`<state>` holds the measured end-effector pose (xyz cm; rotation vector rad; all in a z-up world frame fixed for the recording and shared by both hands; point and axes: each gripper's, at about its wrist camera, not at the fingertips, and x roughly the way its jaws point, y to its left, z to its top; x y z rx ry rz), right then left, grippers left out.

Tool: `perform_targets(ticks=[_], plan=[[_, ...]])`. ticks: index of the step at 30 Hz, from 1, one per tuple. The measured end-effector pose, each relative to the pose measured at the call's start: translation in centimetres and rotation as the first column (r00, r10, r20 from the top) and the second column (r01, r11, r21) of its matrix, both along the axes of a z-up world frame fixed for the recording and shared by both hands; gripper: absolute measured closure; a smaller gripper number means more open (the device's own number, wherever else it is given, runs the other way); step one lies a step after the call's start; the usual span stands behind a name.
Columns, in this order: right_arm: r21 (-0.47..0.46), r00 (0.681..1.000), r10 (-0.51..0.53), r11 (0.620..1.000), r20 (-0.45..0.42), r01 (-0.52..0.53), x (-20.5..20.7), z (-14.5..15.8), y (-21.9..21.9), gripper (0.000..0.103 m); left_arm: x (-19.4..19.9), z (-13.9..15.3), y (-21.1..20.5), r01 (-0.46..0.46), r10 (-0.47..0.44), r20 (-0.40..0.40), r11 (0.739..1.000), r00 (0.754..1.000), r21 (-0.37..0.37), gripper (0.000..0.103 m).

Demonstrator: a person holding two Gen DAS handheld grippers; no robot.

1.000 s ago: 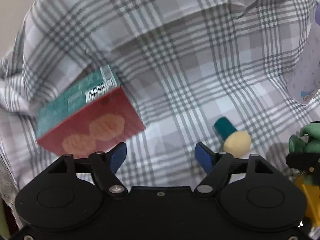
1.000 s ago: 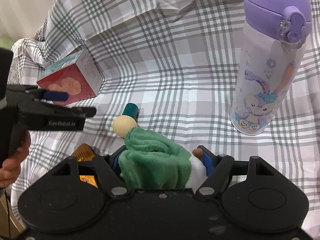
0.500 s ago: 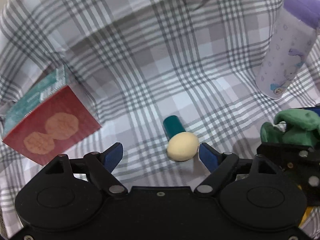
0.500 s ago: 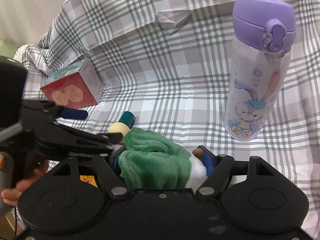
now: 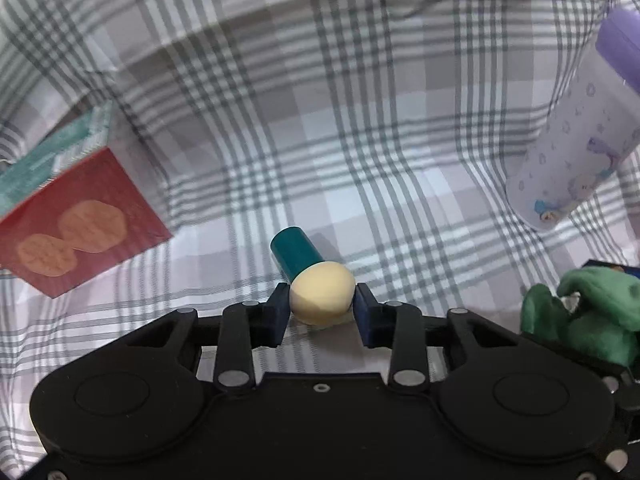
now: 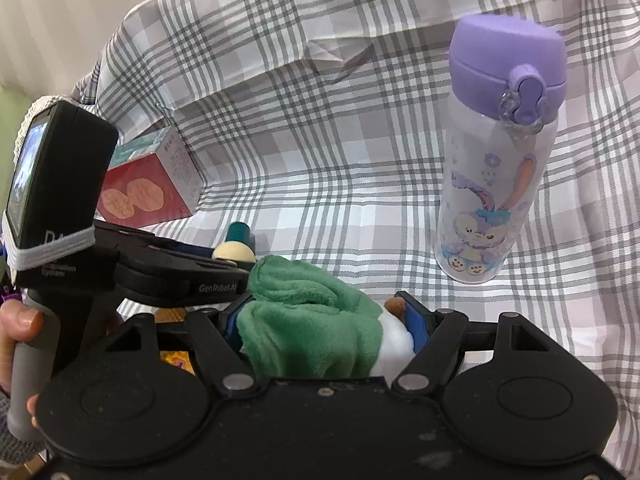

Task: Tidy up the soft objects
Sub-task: 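Lift the teal stick with the left tool while the right tool holds the plush, then carry the stick and plush to the basket and release both inside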

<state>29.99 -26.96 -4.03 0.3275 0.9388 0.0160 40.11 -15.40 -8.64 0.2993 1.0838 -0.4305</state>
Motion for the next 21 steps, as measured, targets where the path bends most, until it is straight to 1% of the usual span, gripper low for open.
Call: perform_targets(ticks=[6, 9, 12, 14, 16, 18, 21], plan=[[0.002, 1.000, -0.016, 1.000, 0.022, 0.015, -1.2, 2.3, 0.2, 0.030, -1.4, 3.8, 2.5, -0.083, 0.084, 0.008, 0.995, 0.996, -0.063, 0.067], [0.000, 0.999, -0.020, 1.000, 0.036, 0.020, -2.3, 3.7, 0.5, 0.030, -3.0, 6.2, 4.1, -0.124, 0.126, 0.019, 0.988, 0.992, -0.091, 0.066], [0.003, 0.999, -0.020, 1.000, 0.051, 0.020, -3.6, 5.3, 0.9, 0.030, -4.8, 8.1, 5.4, -0.159, 0.161, 0.012, 0.982, 0.987, -0.097, 0.066], [0.004, 0.998, -0.020, 1.000, 0.057, 0.020, -4.8, 6.3, 1.4, 0.030, -6.4, 9.2, 6.4, -0.182, 0.183, -0.006, 0.979, 0.983, -0.093, 0.066], [0.000, 0.998, -0.017, 1.000, 0.063, 0.017, -6.2, 7.1, 1.8, 0.030, -8.0, 10.0, 7.5, -0.200, 0.198, -0.033, 0.974, 0.980, -0.109, 0.066], [-0.010, 0.998, -0.012, 1.000, 0.067, 0.013, -7.8, 7.9, 2.4, 0.030, -9.6, 10.5, 8.3, -0.213, 0.208, -0.058, 0.971, 0.976, -0.106, 0.066], [-0.022, 0.998, 0.000, 1.000, 0.069, 0.001, -10.3, 8.9, 3.5, 0.030, -12.6, 11.1, 9.4, -0.216, 0.208, -0.075, 0.969, 0.975, -0.119, 0.066]])
